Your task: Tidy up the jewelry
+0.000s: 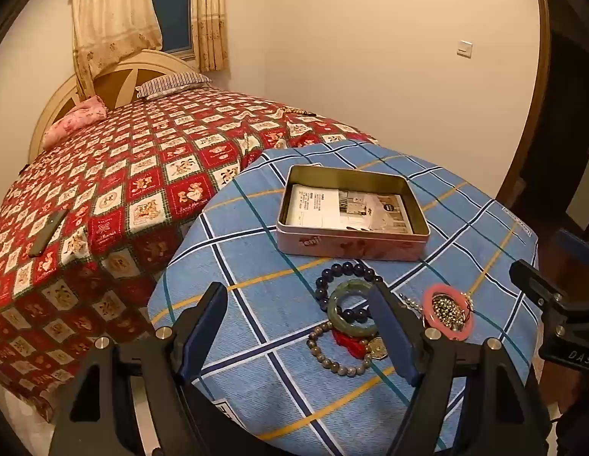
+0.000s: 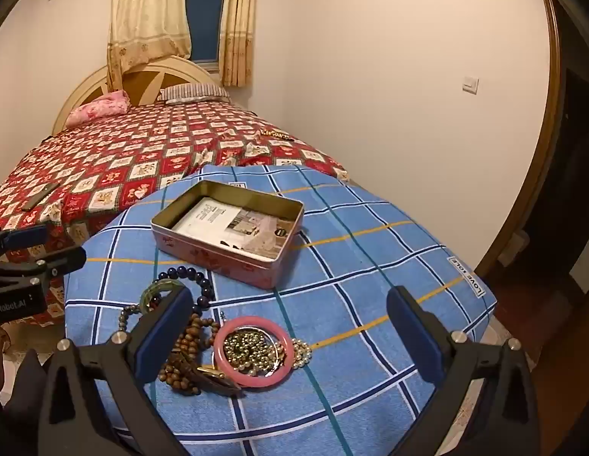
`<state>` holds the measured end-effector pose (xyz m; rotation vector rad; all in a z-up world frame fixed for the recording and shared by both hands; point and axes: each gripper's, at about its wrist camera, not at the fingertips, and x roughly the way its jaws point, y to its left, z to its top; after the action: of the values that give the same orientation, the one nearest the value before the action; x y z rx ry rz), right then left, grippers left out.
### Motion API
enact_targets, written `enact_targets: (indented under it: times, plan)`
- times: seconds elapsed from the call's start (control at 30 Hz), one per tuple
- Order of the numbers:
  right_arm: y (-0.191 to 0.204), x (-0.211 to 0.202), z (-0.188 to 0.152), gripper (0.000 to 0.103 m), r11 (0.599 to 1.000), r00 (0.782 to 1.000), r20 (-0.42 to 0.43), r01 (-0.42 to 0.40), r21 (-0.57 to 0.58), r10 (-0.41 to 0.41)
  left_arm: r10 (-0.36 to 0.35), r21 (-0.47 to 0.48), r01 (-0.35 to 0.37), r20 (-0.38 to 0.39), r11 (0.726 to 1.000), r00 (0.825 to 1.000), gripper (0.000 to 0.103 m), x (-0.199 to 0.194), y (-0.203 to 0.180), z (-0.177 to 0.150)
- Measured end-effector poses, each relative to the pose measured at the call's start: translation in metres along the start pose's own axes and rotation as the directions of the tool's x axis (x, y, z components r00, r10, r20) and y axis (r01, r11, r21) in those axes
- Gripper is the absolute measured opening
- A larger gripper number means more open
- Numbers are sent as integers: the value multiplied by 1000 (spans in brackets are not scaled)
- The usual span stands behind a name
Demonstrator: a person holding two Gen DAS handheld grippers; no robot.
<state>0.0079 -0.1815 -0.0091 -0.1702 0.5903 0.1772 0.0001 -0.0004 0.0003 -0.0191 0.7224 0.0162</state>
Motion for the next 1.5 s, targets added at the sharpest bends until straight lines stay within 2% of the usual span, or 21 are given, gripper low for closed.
enact_targets:
  times: [0.47, 1.5]
  plan:
    - [1, -2, -6, 103, 1000, 1000, 15, 0, -2, 0, 13, -6, -13, -2, 1000, 1000, 77, 6, 1, -1]
    - [1, 4, -8, 103, 1000, 1000, -7, -11, 2, 11, 21, -6, -21, -1, 1000, 1000, 77, 4, 8, -2]
